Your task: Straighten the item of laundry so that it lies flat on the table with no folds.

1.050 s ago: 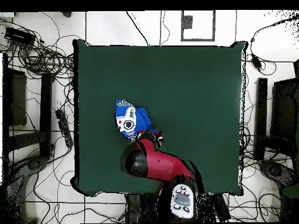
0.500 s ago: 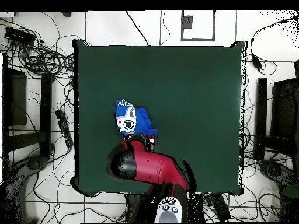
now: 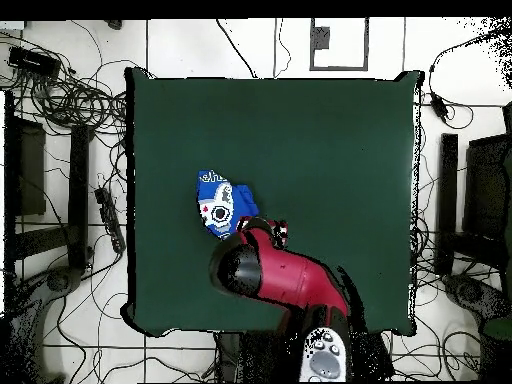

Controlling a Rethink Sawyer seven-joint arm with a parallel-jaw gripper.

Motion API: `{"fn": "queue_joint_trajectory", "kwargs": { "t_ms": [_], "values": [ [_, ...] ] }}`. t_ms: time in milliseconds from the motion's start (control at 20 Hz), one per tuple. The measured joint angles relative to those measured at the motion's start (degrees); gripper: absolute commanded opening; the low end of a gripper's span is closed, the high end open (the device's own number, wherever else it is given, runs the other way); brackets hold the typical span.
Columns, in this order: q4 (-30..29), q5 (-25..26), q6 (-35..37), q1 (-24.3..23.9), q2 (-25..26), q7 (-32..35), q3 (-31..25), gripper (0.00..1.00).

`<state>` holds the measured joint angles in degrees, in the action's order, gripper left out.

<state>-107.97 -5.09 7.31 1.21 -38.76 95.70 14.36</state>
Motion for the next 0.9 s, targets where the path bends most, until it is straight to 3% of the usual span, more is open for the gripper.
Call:
{"fn": "queue_joint_trajectory", "kwargs": {
  "t_ms": [450, 900],
  "values": [
    [0.17, -0.02, -6.04, -5.09, 5.04, 0.00, -2.40, 1.00],
    [-0.88, -0.02, -6.32, -2.86, 6.28, 0.00, -3.47, 1.00]
  ]
}}
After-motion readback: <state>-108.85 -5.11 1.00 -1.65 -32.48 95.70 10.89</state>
